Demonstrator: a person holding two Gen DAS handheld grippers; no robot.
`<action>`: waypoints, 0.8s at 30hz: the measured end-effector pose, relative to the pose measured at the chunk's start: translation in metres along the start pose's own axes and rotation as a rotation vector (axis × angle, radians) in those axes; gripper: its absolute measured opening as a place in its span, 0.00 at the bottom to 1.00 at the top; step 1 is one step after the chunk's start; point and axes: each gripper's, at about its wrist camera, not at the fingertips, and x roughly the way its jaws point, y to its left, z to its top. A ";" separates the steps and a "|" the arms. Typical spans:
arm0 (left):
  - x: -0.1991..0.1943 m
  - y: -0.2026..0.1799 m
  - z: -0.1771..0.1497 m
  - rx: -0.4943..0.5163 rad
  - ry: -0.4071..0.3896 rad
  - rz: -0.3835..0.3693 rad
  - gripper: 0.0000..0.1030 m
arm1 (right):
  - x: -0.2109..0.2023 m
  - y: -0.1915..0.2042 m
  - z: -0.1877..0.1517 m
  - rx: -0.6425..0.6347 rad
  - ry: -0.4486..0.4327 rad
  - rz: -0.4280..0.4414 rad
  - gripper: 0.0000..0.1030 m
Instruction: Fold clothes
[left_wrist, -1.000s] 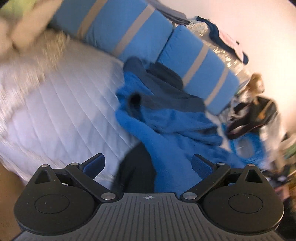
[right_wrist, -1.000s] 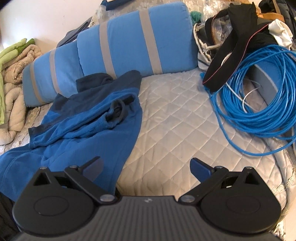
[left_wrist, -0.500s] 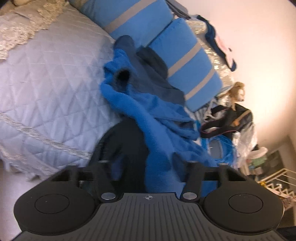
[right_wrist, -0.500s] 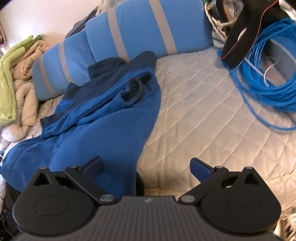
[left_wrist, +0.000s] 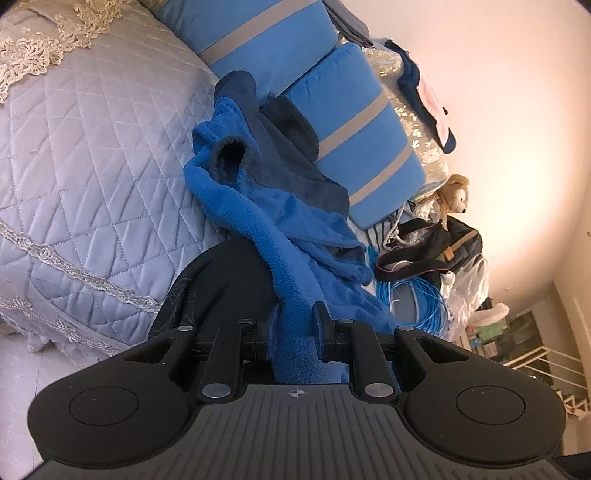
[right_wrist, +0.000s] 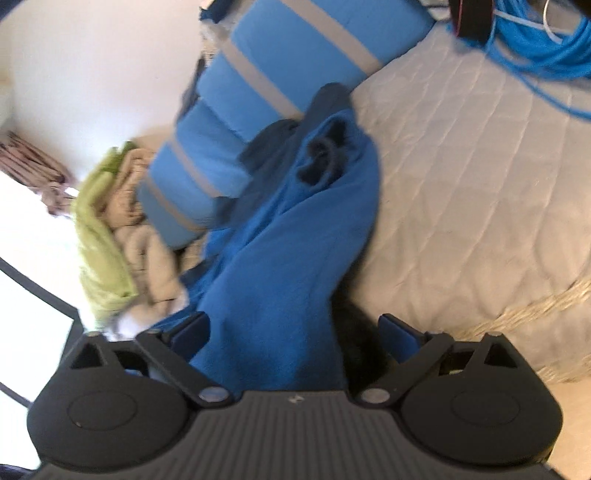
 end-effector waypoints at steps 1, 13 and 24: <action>0.000 0.000 0.000 0.000 -0.001 -0.001 0.19 | -0.001 0.000 -0.002 0.005 0.003 0.022 0.80; 0.000 -0.013 0.000 0.049 0.000 0.051 0.17 | -0.014 0.062 -0.004 -0.180 0.037 -0.273 0.21; -0.001 -0.050 -0.003 0.236 -0.007 0.208 0.16 | 0.013 0.132 -0.015 -0.562 0.060 -0.641 0.19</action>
